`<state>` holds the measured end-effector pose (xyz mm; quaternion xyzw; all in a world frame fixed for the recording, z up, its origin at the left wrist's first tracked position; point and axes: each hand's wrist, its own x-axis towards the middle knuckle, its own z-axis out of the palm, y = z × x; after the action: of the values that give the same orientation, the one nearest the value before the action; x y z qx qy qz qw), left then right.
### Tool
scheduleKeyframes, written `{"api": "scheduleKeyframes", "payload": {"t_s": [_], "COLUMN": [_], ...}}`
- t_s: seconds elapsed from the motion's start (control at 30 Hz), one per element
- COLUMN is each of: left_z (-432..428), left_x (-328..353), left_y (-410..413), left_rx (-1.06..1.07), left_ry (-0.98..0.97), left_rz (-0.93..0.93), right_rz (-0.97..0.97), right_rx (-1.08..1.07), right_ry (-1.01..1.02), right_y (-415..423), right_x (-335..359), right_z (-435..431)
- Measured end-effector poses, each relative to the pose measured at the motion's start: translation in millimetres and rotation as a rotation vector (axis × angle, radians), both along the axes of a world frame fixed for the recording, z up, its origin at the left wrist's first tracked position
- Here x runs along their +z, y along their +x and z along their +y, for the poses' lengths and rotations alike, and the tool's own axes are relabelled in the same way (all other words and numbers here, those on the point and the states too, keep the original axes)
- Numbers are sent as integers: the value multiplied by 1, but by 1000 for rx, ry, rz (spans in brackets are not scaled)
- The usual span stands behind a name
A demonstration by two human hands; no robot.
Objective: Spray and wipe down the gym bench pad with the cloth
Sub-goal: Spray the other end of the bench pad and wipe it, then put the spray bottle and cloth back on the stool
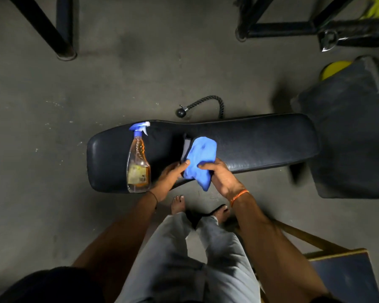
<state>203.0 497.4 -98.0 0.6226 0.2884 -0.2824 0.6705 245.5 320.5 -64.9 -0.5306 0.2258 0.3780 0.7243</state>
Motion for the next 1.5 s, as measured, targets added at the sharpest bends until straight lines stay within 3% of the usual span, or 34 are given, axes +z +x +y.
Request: {"api": "scheduleKeyframes", "payload": {"t_s": [0.13,0.3,0.43,0.53,0.6,0.67,0.73,0.87,0.93,1.0,1.13,1.27,1.37,1.5], "left_z": [9,12,11,22,29,35,41,48,50,54,75,98,108,113], "left_x": [16,25,28,20,16,9,2,0,-5,-9,-22,-33,-48,-60], "left_y": [0,-3,-4,-4,-5,-6,-7,-4,0,1,0,-6,-10,-2], "left_rx": [78,204,312,245,98,-183,-345,-333,-353,-249,7,-46,-141,-87], "left_ry": [30,-61,13,14,21,161,335,487,598,570,793,1061,1046,947], "left_rz": [-65,-90,-65,-97,-146,-232,-260,-254,-252,-192,-135,75,123,221], "right_rz": [-81,-236,-389,-512,-478,-398,-397,-239,-154,-37,101,139,123,70], "right_rx": [129,39,306,620,554,474,420,142,5,-126,-245,-263,-295,-282], "right_ry": [-133,-339,-359,-714,-827,-858,-833,-432,-355,-285,-318,-326,-290,-173], "right_y": [-2,-8,-12,-8,-7,-9,-16,-30,-30,-26,-18,-15,-17,-22], "right_x": [15,9,1,-2,-7,-12,-20,-26,-25,-27,-33,-38,-39,-27], "right_z": [10,13,16,26,31,33,32,31,35,39,38,31,21,4]}}
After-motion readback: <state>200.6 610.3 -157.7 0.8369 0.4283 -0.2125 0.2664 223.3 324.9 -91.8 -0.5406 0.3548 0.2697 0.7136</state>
